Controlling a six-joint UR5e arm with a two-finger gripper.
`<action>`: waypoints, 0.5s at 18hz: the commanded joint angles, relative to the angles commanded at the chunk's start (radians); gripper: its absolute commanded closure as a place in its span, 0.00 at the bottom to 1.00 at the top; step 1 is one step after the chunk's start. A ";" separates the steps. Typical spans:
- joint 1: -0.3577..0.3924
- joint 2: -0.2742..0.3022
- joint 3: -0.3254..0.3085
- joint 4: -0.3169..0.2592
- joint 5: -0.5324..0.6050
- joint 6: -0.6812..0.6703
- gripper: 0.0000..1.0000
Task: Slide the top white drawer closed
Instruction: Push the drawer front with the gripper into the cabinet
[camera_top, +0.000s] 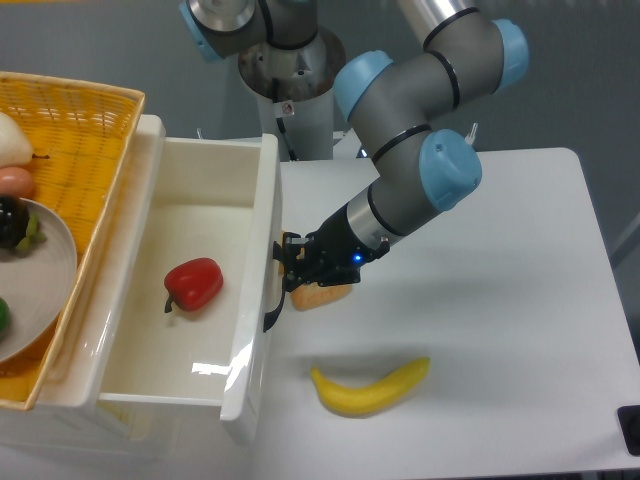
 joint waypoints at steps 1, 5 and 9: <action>-0.005 0.000 0.000 0.000 0.000 -0.002 0.89; -0.021 0.000 0.000 0.000 0.000 -0.006 0.89; -0.037 0.000 0.000 0.000 0.000 -0.011 0.89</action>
